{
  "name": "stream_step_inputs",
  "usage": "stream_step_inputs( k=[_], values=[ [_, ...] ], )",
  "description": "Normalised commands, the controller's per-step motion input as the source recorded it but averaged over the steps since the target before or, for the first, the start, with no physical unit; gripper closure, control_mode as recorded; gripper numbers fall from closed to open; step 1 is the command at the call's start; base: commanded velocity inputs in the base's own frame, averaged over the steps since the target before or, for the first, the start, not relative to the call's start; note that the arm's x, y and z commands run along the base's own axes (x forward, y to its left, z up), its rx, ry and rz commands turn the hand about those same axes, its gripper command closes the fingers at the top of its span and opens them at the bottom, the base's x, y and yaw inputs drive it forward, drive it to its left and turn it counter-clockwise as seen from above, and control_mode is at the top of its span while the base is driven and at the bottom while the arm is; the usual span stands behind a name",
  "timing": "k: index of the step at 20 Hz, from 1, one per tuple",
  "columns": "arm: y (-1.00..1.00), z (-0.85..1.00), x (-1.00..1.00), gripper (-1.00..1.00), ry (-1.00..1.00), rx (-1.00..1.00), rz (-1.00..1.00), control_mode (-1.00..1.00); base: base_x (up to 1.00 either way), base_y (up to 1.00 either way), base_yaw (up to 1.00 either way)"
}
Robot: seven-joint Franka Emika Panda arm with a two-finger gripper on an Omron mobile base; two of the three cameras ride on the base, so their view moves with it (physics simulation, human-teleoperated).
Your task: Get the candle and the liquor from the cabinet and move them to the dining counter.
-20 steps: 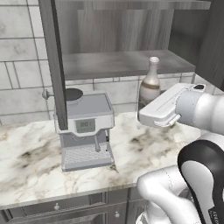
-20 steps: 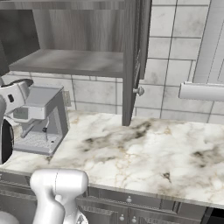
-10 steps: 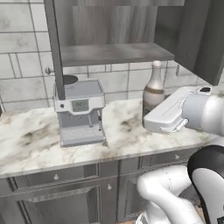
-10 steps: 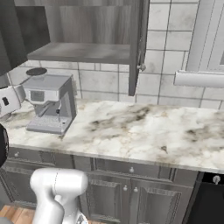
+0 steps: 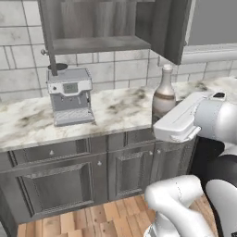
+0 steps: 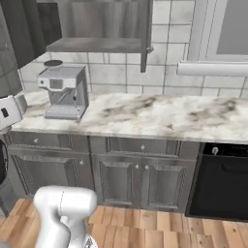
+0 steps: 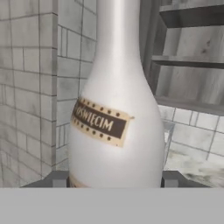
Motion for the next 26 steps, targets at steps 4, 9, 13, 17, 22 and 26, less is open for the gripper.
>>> stream_step_inputs(
  k=[4,9,13,17,22,26],
  values=[
    [0.00,0.00,0.00,1.00,0.00,0.00,0.00,1.00,-0.77,0.00,-0.34],
    [0.00,0.00,0.00,1.00,0.00,0.00,0.00,1.00,-0.72,-0.01,-0.41],
    [0.00,0.00,0.00,1.00,0.00,0.00,0.00,1.00,-0.66,-0.09,-0.46],
    [0.00,0.00,0.00,1.00,0.00,0.00,0.00,1.00,-0.55,-0.17,-0.48],
    [0.00,0.00,0.00,1.00,0.00,0.00,0.00,1.00,-0.39,-0.19,-0.49],
    [0.00,0.00,0.00,1.00,0.00,0.00,0.00,1.00,-0.33,-0.26,-0.47]
  ],
)
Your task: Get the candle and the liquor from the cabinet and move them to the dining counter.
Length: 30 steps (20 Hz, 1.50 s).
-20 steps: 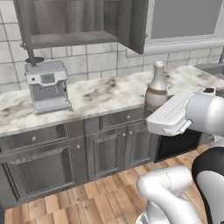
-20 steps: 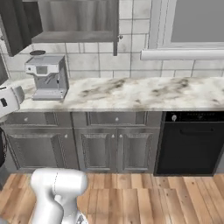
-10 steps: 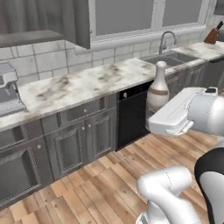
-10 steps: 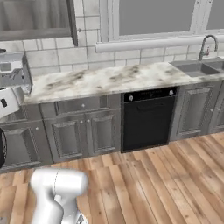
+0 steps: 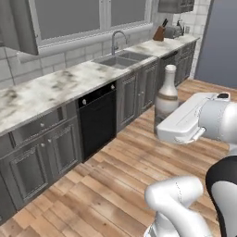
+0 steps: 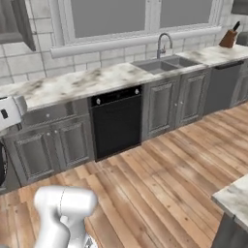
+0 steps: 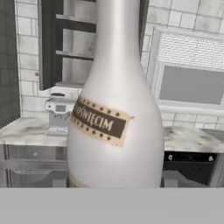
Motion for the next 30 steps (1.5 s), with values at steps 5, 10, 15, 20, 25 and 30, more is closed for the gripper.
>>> stream_step_inputs(
  k=[5,10,15,20,25,30],
  values=[
    [0.00,0.00,0.00,1.00,0.00,0.00,0.00,1.00,-0.39,-0.44,-0.44],
    [0.00,0.00,0.00,1.00,0.00,0.00,0.00,1.00,-0.39,-0.53,-0.42],
    [0.00,0.00,0.00,1.00,0.00,0.00,0.00,1.00,-0.28,-0.58,-0.40],
    [0.00,0.00,0.00,1.00,0.00,0.00,0.00,1.00,-0.18,-0.61,-0.38],
    [0.00,0.00,0.00,1.00,0.00,0.00,0.00,1.00,-0.12,-0.63,-0.38],
    [0.00,0.00,0.00,1.00,0.00,0.00,0.00,1.00,-0.02,-0.64,-0.39]
  ],
)
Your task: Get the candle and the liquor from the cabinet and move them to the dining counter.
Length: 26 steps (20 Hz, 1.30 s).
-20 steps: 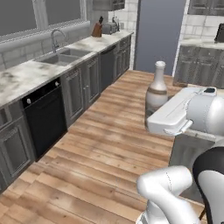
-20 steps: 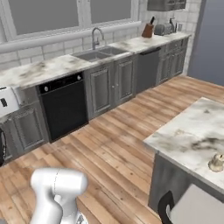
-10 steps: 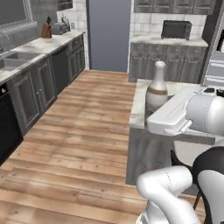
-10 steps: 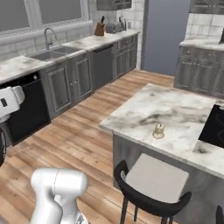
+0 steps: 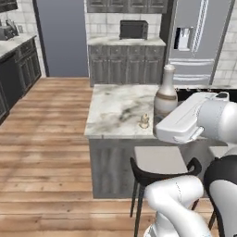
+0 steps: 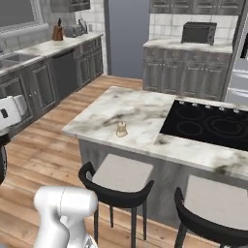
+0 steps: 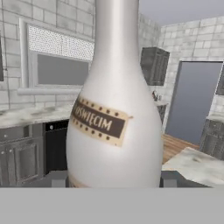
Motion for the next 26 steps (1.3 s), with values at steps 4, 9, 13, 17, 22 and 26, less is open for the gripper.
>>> stream_step_inputs(
  k=[4,9,13,17,22,26],
  values=[
    [0.00,0.00,0.00,1.00,0.00,0.00,0.00,1.00,0.00,-0.49,-0.41],
    [0.00,0.00,0.00,1.00,0.00,0.00,0.00,1.00,0.18,-0.35,-0.38],
    [0.00,0.00,0.00,1.00,0.00,0.00,0.00,1.00,0.33,-0.28,-0.33],
    [0.00,0.00,0.00,1.00,0.00,0.00,0.00,1.00,0.45,-0.14,-0.28],
    [0.00,0.00,0.00,1.00,0.00,0.00,0.00,1.00,0.65,0.00,-0.19],
    [0.00,0.00,0.00,1.00,0.00,0.00,0.00,1.00,0.80,0.00,-0.07]
  ],
)
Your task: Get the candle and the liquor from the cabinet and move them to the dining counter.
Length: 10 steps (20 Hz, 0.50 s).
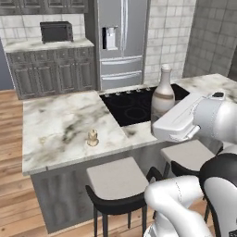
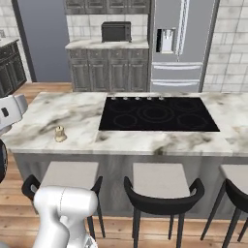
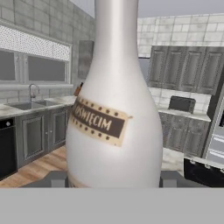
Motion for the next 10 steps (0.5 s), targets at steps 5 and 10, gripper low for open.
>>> stream_step_inputs(
  k=[5,10],
  values=[
    [0.00,0.00,0.00,1.00,0.00,0.00,0.00,1.00,0.87,0.00,0.05],
    [0.00,0.00,0.00,1.00,0.00,0.00,0.00,1.00,0.69,0.00,0.08]
  ],
)
